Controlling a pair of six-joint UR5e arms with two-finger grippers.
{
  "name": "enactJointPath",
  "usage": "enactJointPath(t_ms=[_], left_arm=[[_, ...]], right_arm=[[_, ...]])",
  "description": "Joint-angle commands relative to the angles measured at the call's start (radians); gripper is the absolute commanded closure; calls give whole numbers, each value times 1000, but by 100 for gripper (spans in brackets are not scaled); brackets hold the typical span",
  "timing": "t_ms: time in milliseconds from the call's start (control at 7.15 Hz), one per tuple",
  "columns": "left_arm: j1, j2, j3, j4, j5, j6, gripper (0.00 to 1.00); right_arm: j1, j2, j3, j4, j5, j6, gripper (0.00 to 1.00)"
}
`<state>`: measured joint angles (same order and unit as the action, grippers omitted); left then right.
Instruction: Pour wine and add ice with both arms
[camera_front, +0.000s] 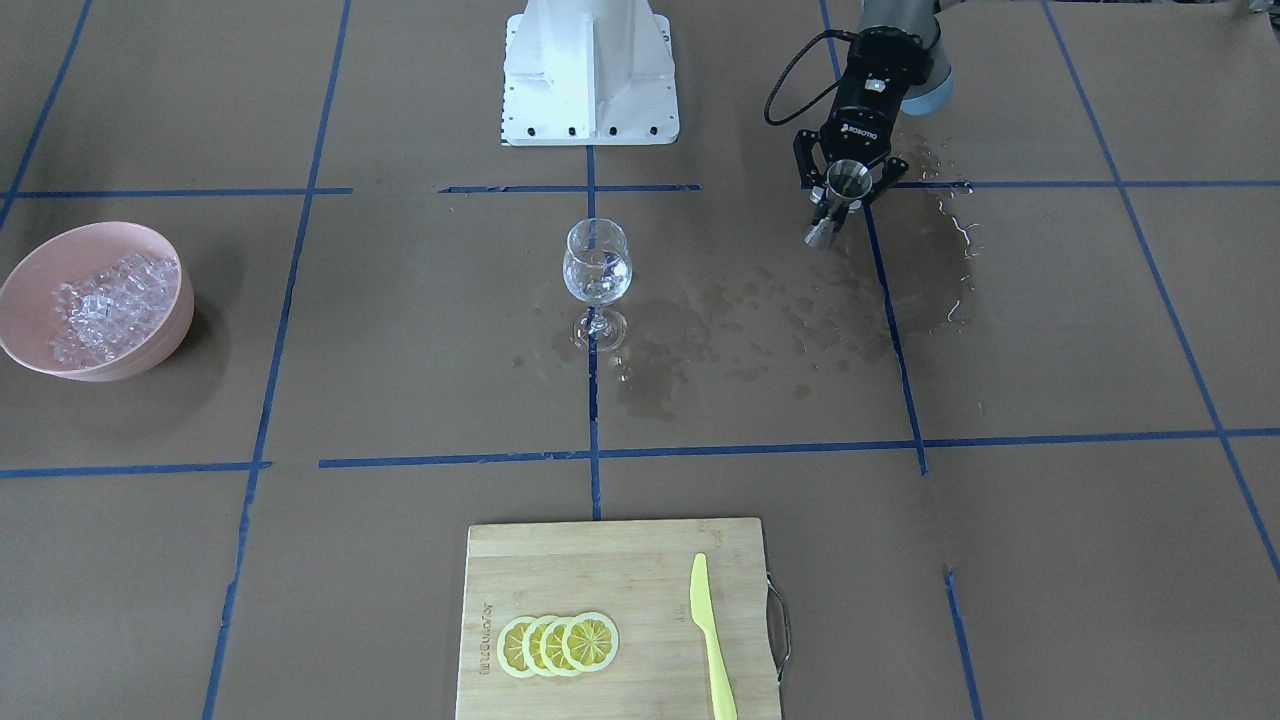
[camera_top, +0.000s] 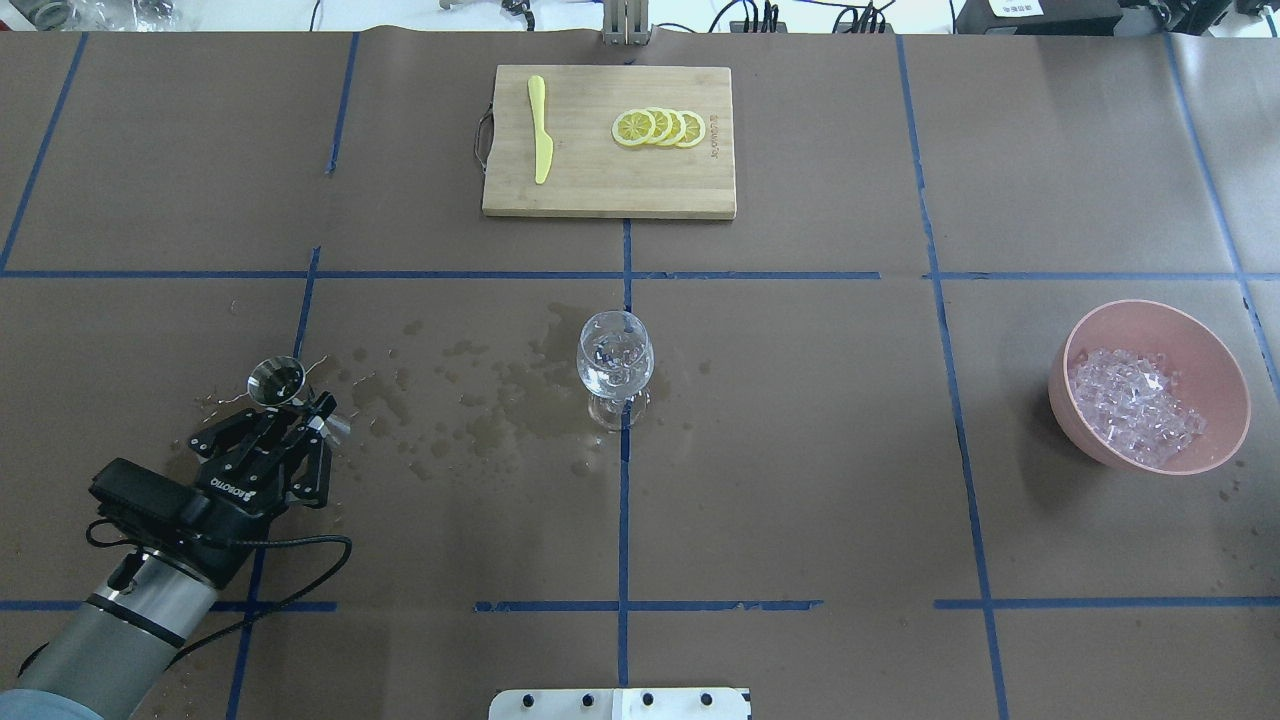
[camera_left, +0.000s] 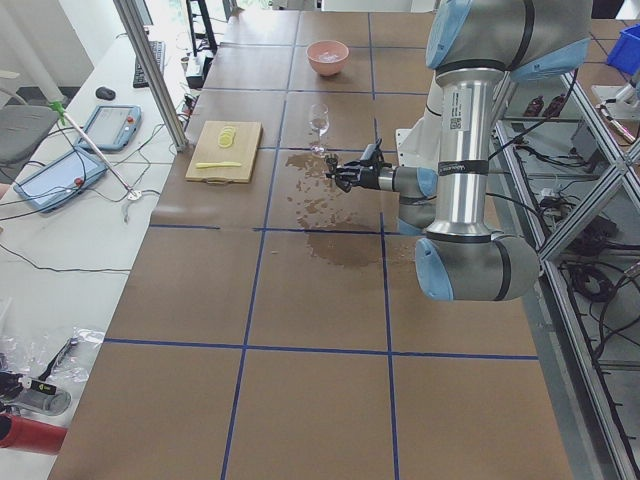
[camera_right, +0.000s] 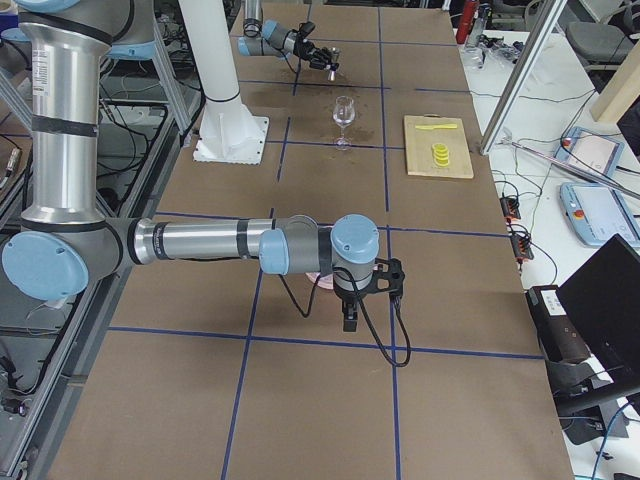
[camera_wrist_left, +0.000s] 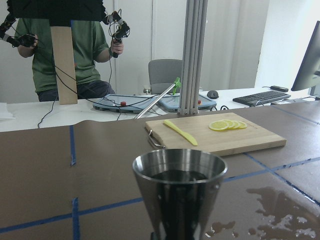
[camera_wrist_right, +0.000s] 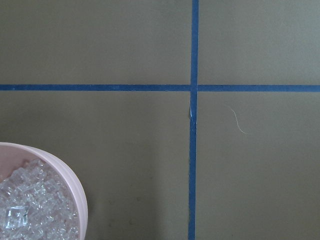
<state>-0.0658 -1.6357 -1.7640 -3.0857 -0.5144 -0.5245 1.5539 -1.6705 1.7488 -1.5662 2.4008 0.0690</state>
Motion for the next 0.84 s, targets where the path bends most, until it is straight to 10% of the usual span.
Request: enactJointPath(t_ms=[0, 700], left_arm=[[-2, -97, 0, 71, 1, 127, 100], [-34, -311, -3, 496, 5, 155, 100]], right_arm=[[0, 0, 0, 0, 1, 0, 0], [-2, 0, -2, 0, 4, 0, 0]])
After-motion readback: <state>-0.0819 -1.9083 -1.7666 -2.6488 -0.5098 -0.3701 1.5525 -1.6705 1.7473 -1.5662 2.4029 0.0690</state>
